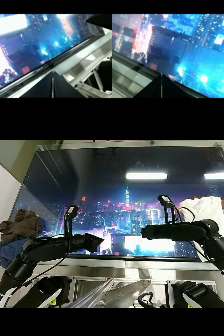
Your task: Fold the shirts.
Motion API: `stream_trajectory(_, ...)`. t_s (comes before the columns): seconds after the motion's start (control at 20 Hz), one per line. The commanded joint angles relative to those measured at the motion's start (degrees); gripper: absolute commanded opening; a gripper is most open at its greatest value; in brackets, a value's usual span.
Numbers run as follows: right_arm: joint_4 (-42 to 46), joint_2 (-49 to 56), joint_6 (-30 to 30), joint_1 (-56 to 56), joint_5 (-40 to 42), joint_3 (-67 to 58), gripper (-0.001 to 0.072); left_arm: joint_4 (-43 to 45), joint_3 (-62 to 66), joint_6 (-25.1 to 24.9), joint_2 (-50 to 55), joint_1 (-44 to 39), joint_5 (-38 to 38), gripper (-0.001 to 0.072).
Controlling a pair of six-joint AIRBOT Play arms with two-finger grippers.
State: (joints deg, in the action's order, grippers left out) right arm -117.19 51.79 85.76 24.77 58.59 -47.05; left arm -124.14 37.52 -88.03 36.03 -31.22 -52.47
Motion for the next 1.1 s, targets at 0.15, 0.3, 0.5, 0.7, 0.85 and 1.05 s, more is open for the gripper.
stream_trajectory(0.15,-0.02,0.02,-0.04,0.04,0.04,0.02,0.0021,-0.11,-0.04,0.04,-0.09,-0.04,-0.15,0.0021)
stream_trajectory(0.3,-0.02,0.02,-0.04,0.04,0.04,0.02,0.0021,0.17,0.07,0.02,-0.09,0.83,-0.81,0.0021)
stream_trajectory(0.5,-0.02,0.02,-0.04,0.04,0.04,0.02,0.0021,13.55,9.2,0.09,3.37,10.8,-11.65,0.0022)
stream_trajectory(0.7,-0.02,0.02,-0.04,0.04,0.04,0.02,0.0021,34.6,23.02,-1.11,12.28,22.47,-18.69,0.0704)
stream_trajectory(0.85,0.0,0.02,-0.04,0.04,0.04,0.02,0.0021,45.92,29.14,-3.56,20.37,29.92,-16.76,0.0704)
stream_trajectory(1.05,-0.02,0.02,-0.04,0.0,-0.15,0.02,0.0021,55.21,36.13,-3.54,35.54,40.94,-15.21,0.0704)
